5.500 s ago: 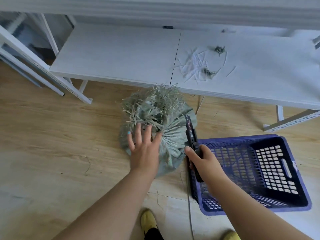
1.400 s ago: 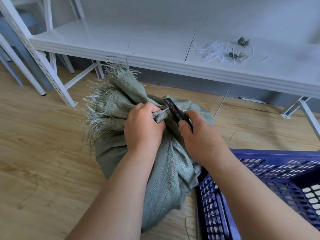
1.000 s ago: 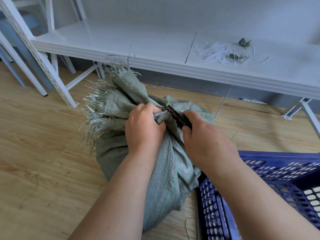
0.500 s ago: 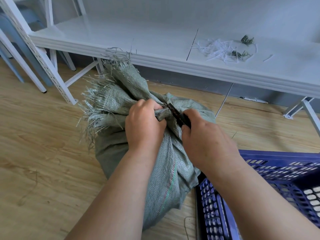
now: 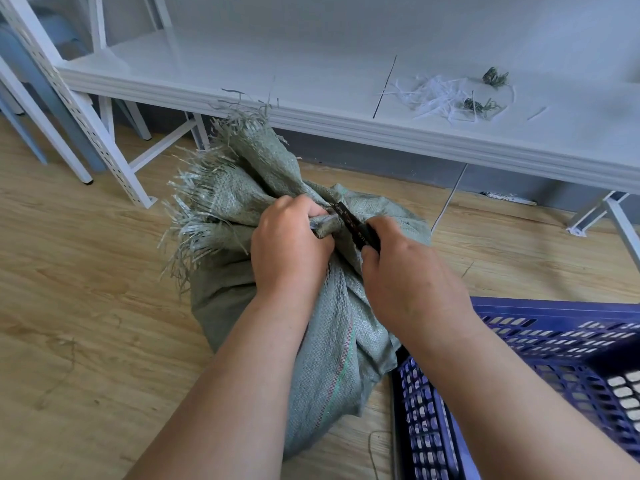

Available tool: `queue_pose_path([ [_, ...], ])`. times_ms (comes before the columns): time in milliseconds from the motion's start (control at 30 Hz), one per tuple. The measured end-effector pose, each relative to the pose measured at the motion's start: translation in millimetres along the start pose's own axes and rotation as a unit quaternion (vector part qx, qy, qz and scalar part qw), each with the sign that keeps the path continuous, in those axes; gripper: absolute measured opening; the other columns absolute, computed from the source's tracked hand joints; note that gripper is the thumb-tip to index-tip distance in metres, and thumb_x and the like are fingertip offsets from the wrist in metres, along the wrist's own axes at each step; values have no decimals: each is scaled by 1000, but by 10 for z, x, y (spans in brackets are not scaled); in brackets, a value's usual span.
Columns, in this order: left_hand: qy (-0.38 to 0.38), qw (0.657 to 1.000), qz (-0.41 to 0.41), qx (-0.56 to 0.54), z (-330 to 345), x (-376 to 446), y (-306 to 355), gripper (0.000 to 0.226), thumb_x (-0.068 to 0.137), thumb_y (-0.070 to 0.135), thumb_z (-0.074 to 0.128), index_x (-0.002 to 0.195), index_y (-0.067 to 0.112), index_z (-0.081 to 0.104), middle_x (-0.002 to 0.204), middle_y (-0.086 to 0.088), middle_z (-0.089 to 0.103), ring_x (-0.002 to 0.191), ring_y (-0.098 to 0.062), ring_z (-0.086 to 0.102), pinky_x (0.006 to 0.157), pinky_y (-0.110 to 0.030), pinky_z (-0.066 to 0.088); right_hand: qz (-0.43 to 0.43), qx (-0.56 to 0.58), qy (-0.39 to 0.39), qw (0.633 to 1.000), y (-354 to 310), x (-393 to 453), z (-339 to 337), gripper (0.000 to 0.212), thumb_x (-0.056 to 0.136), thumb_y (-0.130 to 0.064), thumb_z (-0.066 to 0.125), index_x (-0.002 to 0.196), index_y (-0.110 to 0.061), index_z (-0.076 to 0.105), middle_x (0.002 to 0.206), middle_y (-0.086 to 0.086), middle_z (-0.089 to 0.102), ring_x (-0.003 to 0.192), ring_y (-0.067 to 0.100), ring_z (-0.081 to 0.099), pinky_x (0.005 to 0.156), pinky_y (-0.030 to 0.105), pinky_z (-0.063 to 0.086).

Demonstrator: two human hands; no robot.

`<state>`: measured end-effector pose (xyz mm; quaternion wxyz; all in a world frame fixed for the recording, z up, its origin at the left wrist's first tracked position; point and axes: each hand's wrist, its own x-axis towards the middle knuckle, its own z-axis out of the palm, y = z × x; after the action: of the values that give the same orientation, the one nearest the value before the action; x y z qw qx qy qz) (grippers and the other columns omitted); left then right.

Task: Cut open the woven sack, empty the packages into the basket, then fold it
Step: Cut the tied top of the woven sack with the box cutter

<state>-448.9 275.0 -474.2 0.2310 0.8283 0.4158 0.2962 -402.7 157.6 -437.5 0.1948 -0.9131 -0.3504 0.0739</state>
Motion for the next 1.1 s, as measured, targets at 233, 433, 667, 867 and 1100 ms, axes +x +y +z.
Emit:
queue_pose_path([
  [233, -9, 1000, -28, -5, -48, 11, -9, 23, 71, 18, 68, 92, 27, 70, 98, 8, 63, 95, -19, 59, 76, -32, 48, -15, -18, 5, 1000, -20, -23, 27, 23, 101, -28, 31, 122, -29, 37, 82, -1, 50, 75, 27, 47, 64, 33, 37],
  [433, -17, 1000, -16, 5, -21, 0, 32, 24, 71, 17, 68, 93, 25, 71, 97, 7, 63, 94, -19, 59, 77, -31, 46, 3, -10, 1, 1000, -34, 55, 24, 23, 100, -26, 33, 122, -27, 39, 95, 5, 63, 76, 27, 43, 64, 32, 33],
  [667, -20, 1000, -22, -5, -16, 8, 40, 24, 72, 17, 68, 94, 25, 72, 98, 6, 64, 94, -20, 60, 79, -34, 49, -5, -28, 16, 999, -6, -10, 30, 26, 100, -23, 34, 125, -27, 37, 87, 2, 57, 74, 26, 42, 60, 32, 31],
  [867, -14, 999, -43, -23, -23, 29, 7, 24, 71, 18, 68, 92, 28, 72, 97, 6, 65, 92, -19, 61, 78, -34, 51, -10, -13, 18, 1000, -16, 7, 69, 24, 100, -23, 34, 124, -26, 37, 90, 4, 60, 73, 26, 42, 61, 32, 32],
  [1100, -12, 999, -36, -23, 14, 21, 33, 19, 71, 18, 68, 88, 27, 71, 94, 7, 65, 89, -18, 61, 74, -29, 47, -4, -3, 15, 1000, -10, 57, 84, 29, 99, -21, 36, 128, -25, 37, 99, 6, 64, 78, 28, 48, 62, 32, 34],
])
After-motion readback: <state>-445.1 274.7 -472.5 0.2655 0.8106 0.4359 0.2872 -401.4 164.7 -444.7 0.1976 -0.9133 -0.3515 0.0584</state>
